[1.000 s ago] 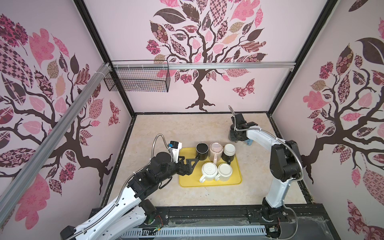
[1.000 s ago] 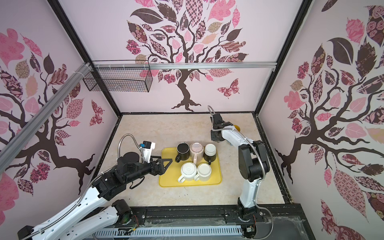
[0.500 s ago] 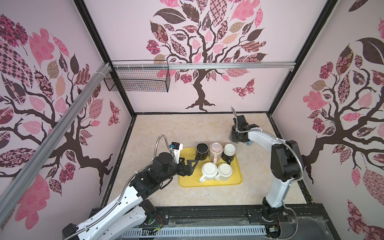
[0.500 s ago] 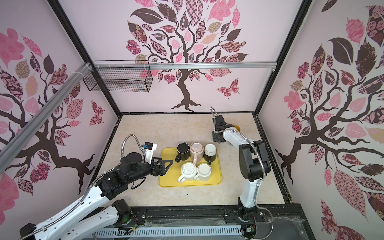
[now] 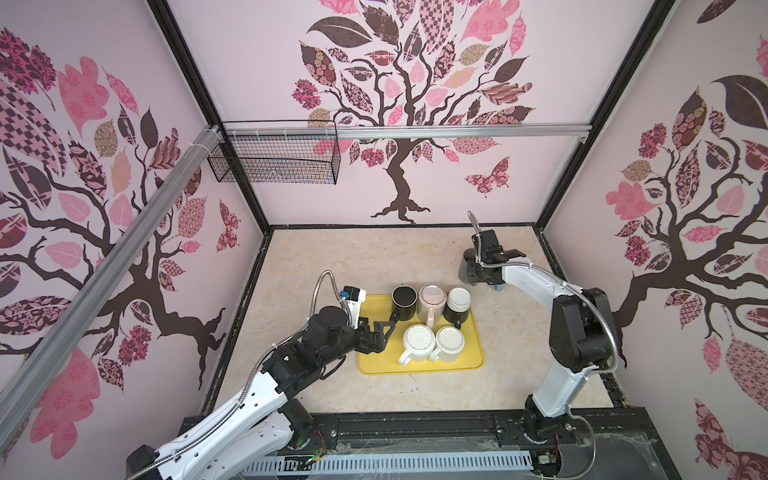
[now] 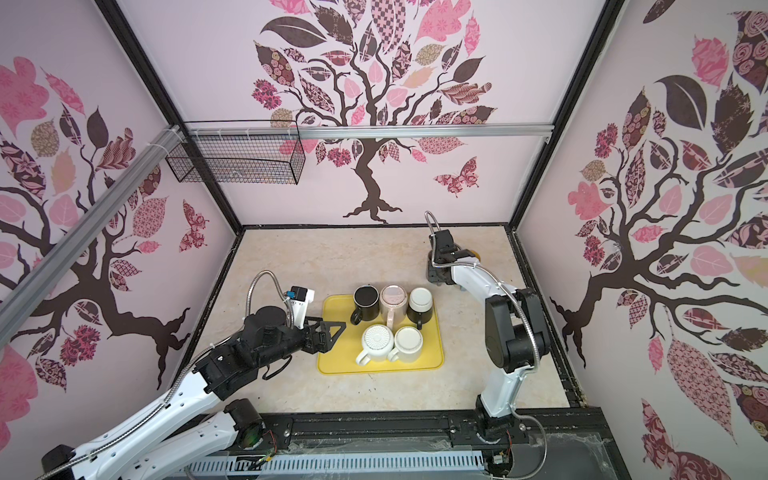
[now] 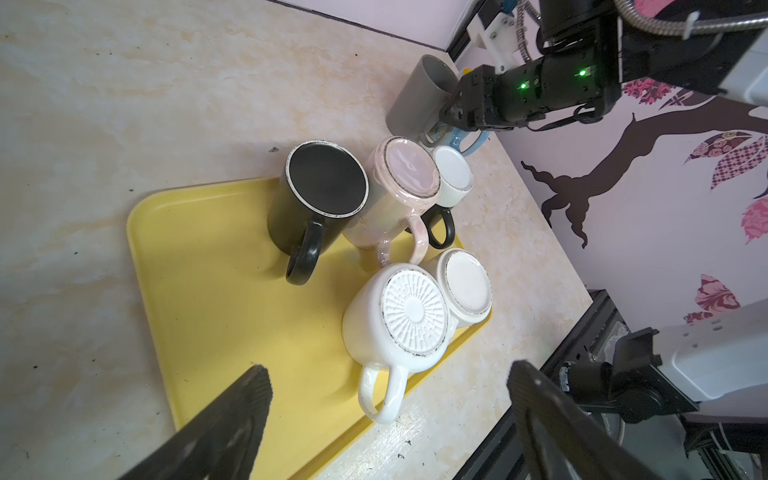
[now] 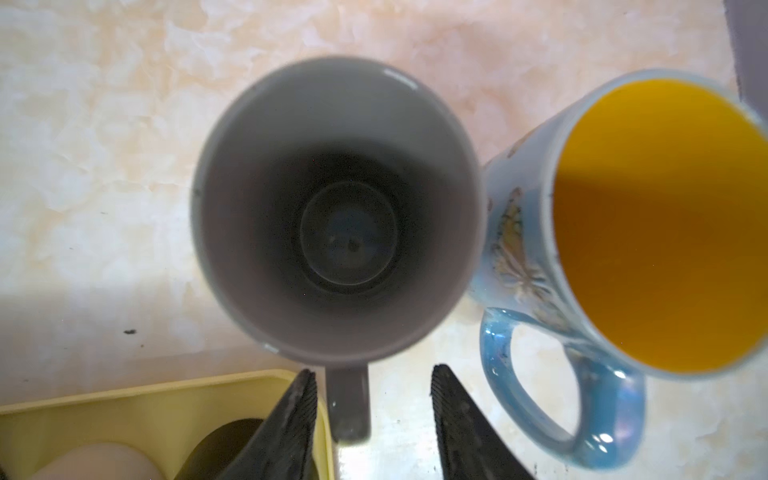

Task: Turn the mug right side up
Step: 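Lower the grey mug opening-up beside the blue mug with the right gripper, then open the right gripper and move it back over the tray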

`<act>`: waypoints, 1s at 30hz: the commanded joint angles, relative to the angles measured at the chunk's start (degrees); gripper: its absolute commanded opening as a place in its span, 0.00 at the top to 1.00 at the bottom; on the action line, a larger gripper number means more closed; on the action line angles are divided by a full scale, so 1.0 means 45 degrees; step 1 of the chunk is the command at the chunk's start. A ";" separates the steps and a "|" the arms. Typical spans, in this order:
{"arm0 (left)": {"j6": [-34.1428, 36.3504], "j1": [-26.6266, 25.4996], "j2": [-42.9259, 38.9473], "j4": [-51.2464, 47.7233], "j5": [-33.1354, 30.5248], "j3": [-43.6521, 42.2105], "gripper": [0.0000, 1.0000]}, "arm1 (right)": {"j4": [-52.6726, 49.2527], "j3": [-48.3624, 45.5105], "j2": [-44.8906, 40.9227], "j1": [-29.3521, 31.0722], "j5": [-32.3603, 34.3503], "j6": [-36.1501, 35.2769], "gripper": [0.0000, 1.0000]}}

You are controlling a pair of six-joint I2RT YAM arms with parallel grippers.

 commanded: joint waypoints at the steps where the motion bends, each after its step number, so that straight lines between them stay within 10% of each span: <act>1: 0.0296 0.0053 0.0176 0.0442 -0.0268 -0.0320 0.07 | -0.0178 0.0138 -0.1490 0.0003 0.0138 0.0318 0.50; 19: 0.0674 0.0054 0.1806 0.1648 -0.1216 -0.1014 0.16 | 0.0520 -0.4083 -0.8667 0.5083 0.0138 0.1696 0.50; 30: 0.0541 0.0034 0.2892 0.2789 -0.0986 -0.1412 0.25 | 0.0107 -0.6095 -0.9177 0.6744 -0.0819 0.2758 0.52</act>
